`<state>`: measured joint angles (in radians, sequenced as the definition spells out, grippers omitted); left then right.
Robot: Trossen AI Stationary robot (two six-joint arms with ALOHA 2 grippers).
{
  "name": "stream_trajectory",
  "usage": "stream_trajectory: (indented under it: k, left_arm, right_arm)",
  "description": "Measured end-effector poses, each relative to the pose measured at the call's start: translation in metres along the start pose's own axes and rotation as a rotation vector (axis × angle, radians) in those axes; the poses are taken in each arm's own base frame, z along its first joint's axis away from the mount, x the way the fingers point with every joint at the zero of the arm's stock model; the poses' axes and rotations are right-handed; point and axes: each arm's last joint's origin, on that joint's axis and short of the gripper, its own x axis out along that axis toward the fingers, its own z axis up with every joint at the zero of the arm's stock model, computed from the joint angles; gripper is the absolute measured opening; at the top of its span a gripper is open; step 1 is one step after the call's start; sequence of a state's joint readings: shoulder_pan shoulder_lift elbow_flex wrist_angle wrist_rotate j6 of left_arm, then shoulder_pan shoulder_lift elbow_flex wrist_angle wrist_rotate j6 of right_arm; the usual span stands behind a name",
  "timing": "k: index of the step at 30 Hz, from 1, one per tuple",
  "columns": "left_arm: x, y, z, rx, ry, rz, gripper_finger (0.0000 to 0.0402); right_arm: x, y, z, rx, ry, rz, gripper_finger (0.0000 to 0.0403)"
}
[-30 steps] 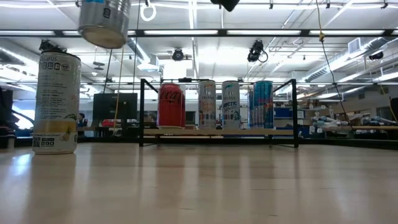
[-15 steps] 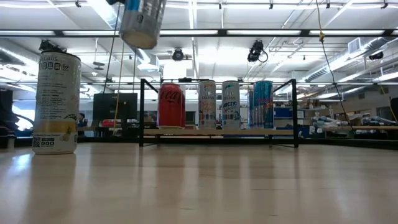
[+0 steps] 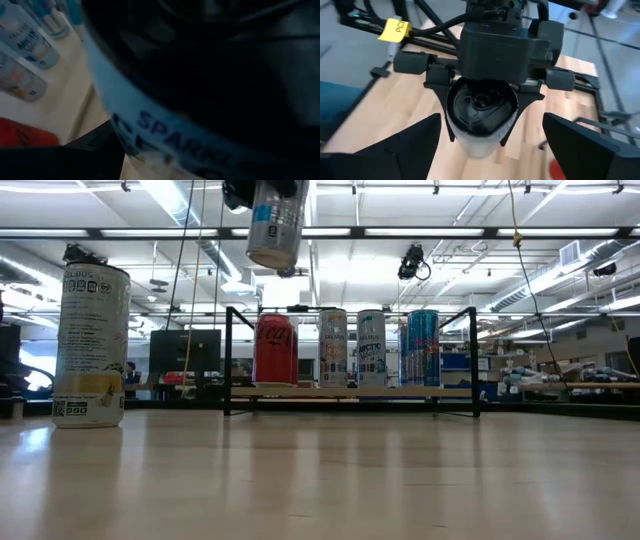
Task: Place canned beverage on shelf
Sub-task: Put the bottom black soda can on the shelf aligned with the other light blue soda can
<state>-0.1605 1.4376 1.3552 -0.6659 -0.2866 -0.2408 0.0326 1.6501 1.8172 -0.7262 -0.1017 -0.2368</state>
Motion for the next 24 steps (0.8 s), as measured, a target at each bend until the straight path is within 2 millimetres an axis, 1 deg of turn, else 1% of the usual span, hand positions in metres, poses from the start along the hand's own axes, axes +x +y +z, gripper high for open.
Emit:
stream_trajectory:
  k: [8,19,24]
  left_arm:
    - [0.003,0.010,0.005,0.039,-0.019,-0.020,0.0266]
    - [0.006,0.021,0.014,0.027,-0.085,-0.025,0.0266]
    - [0.005,0.020,0.019,0.042,-0.127,-0.038,0.0266]
  right_arm:
    - [-0.001,-0.008,-0.001,0.009,-0.001,-0.027,0.0358]
    - [-0.001,-0.006,-0.001,0.008,-0.010,0.008,0.0358]
    - [0.000,-0.007,-0.001,0.008,-0.009,0.008,0.0358]
